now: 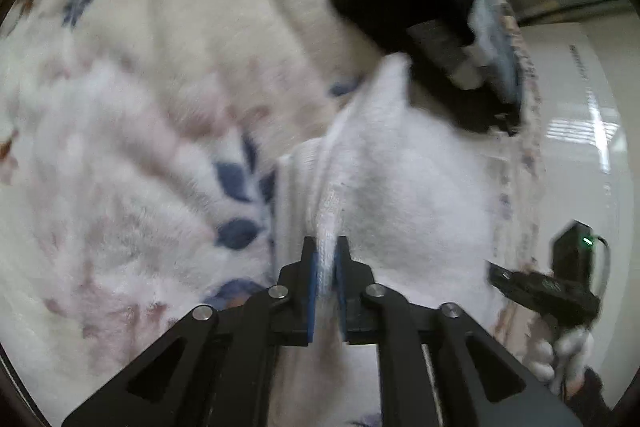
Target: Fold small clothes
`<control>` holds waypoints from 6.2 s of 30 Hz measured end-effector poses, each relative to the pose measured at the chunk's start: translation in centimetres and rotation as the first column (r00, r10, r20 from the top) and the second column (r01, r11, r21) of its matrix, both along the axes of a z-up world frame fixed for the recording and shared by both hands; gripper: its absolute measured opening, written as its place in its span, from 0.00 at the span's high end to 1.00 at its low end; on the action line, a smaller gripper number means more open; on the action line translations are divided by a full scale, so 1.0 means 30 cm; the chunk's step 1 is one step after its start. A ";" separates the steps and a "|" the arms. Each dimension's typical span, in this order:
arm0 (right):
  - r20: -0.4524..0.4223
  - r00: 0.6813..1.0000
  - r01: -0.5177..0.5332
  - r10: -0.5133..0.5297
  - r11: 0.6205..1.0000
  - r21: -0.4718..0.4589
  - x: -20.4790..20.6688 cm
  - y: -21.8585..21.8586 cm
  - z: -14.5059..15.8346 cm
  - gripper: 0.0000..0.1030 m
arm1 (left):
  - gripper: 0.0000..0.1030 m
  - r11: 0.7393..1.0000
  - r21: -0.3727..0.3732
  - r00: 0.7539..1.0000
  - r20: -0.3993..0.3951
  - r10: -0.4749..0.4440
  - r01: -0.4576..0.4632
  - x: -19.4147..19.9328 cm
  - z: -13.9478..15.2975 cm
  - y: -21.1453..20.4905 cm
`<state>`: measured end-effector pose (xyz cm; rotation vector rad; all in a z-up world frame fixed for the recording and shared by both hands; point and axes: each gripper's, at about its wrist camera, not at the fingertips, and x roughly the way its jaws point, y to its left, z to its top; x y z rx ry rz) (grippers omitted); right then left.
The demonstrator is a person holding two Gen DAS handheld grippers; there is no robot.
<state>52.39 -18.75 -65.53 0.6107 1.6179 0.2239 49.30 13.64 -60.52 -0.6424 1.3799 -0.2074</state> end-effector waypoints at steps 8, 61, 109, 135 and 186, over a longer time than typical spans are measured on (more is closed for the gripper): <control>-0.036 0.999 0.001 0.010 0.961 0.276 -0.033 -0.060 -0.106 0.15 | 0.43 0.959 -0.278 0.997 -0.060 0.042 -0.057 -0.070 -0.164 0.074; 0.258 0.964 -0.151 0.069 0.939 0.310 0.860 0.025 0.164 0.43 | 0.65 0.981 -0.191 0.970 0.241 0.023 0.024 0.841 0.175 -0.034; 0.688 0.666 0.279 0.289 0.759 -0.589 -0.546 -0.065 1.891 0.00 | 0.00 0.785 0.602 0.870 0.457 -0.185 -0.149 -0.302 1.539 -0.500; 0.785 0.539 0.325 0.305 0.785 -0.527 -0.959 -0.081 2.275 0.00 | 0.00 0.791 0.560 0.797 0.581 -0.163 -0.246 -0.611 1.811 -0.517; 0.807 0.505 0.302 0.306 0.813 -0.497 -0.962 -0.065 2.292 0.00 | 0.00 0.753 0.581 0.792 0.595 -0.133 -0.310 -0.686 1.850 -0.509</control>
